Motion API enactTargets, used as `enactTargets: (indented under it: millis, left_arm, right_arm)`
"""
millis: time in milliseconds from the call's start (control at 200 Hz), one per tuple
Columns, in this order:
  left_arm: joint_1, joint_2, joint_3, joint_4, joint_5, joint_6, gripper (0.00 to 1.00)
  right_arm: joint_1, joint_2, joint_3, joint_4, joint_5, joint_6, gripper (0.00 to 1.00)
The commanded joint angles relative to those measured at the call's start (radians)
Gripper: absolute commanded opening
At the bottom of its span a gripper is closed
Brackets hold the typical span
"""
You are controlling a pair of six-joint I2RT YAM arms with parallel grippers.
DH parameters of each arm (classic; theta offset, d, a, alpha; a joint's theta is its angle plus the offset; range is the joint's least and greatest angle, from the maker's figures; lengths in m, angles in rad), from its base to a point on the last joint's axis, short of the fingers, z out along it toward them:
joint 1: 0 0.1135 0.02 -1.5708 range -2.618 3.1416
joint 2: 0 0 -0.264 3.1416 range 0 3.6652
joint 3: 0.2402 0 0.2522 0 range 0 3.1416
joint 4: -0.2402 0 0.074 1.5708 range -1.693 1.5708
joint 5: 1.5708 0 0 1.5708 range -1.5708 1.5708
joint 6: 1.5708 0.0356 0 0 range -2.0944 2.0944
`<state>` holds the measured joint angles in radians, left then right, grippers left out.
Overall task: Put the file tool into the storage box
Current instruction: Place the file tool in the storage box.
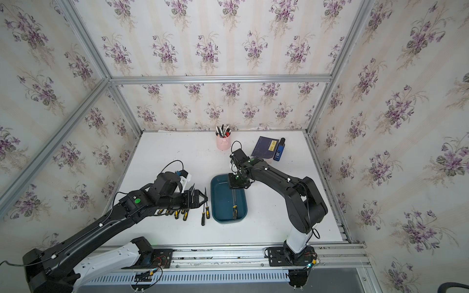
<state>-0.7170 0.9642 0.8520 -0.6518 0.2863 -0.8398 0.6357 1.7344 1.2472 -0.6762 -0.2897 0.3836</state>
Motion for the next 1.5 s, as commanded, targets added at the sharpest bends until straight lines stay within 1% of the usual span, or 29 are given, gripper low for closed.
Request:
enactTargets:
  millis: [0,225,559,924,1119,1394,1494]
  left_arm:
    - [0.011,-0.016,-0.016,-0.021,-0.042,-0.022,1.00]
    - [0.023,-0.030,-0.048,-0.026,-0.056,-0.032,1.00]
    - [0.024,-0.026,-0.081,-0.015,-0.065,-0.045,1.00]
    - [0.024,-0.058,-0.119,-0.013,-0.075,-0.064,1.00]
    - [0.024,-0.064,-0.125,-0.022,-0.085,-0.067,1.00]
    - [0.024,-0.076,-0.133,-0.024,-0.080,-0.067,1.00]
    - [0.024,-0.080,-0.136,-0.022,-0.079,-0.068,1.00]
  right_arm:
    - [0.002,0.020,-0.003,0.002,0.034,-0.026,0.00]
    - [0.002,0.045,-0.038,0.048,0.014,-0.001,0.00]
    - [0.014,0.072,-0.019,0.060,-0.002,0.017,0.00]
    - [0.025,0.110,-0.033,0.084,0.002,0.028,0.00]
    - [0.026,0.133,-0.023,0.072,0.015,0.024,0.00]
    - [0.027,0.096,0.061,-0.028,-0.045,-0.006,0.00]
    - [0.029,0.086,0.071,-0.049,-0.046,-0.008,0.00]
